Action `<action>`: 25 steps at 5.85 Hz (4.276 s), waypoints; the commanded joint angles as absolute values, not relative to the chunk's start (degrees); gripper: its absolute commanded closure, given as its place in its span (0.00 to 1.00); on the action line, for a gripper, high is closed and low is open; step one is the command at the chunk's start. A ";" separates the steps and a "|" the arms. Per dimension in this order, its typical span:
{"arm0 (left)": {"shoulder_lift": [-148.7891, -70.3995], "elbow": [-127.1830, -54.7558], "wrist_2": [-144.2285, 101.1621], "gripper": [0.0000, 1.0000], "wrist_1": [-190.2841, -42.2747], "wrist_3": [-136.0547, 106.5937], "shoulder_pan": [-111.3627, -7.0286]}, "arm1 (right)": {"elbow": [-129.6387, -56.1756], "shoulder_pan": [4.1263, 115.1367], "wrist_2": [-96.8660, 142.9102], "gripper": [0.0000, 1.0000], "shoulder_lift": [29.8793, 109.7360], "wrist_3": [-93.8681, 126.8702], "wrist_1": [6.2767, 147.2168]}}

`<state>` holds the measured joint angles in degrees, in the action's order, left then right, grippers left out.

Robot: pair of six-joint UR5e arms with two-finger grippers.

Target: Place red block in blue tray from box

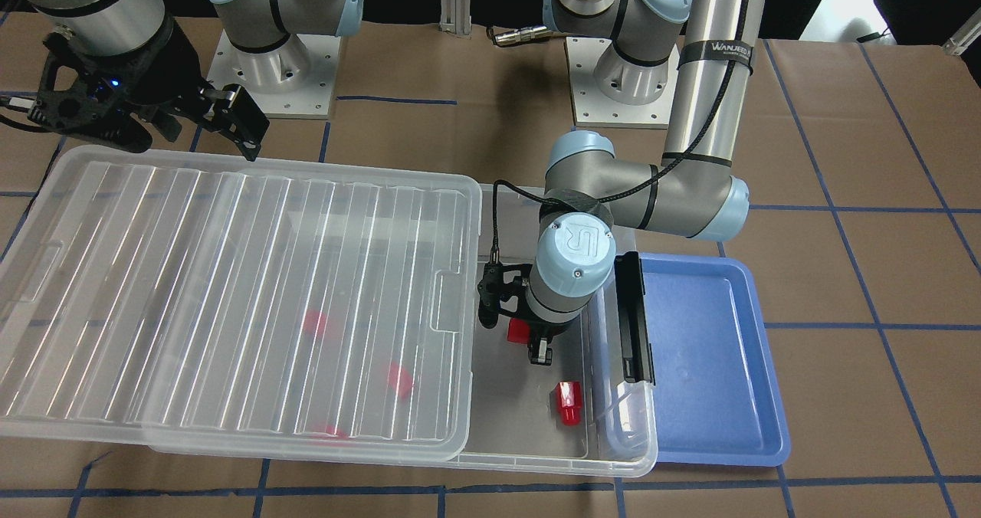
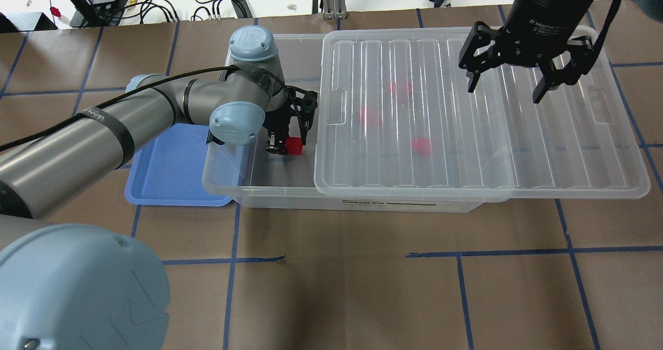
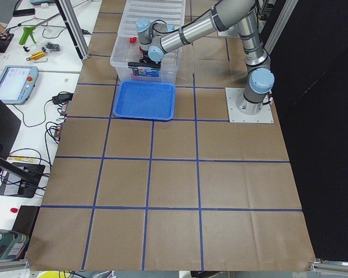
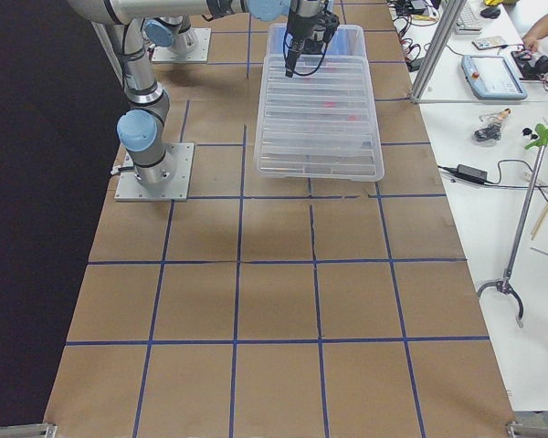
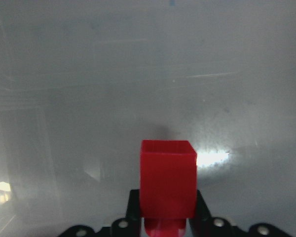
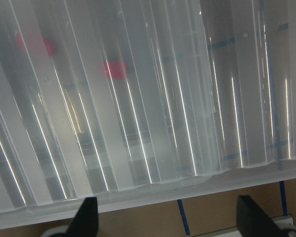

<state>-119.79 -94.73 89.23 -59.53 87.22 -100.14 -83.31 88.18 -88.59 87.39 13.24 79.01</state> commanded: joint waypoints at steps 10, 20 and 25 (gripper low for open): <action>-105.73 -101.98 89.39 0.87 -62.40 108.58 -75.10 | -83.58 57.44 -99.98 0.00 79.06 -24.82 88.09; -107.53 -104.36 89.30 0.03 -59.07 109.45 -74.62 | -95.01 56.68 -94.05 0.00 77.51 -25.23 95.80; -89.50 -94.13 89.21 0.03 -89.46 103.71 -76.20 | -95.89 66.68 -92.37 0.00 78.40 -24.88 95.80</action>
<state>-92.02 -94.02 89.46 -87.69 103.48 -76.06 -95.88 64.31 -92.41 78.34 -25.11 95.74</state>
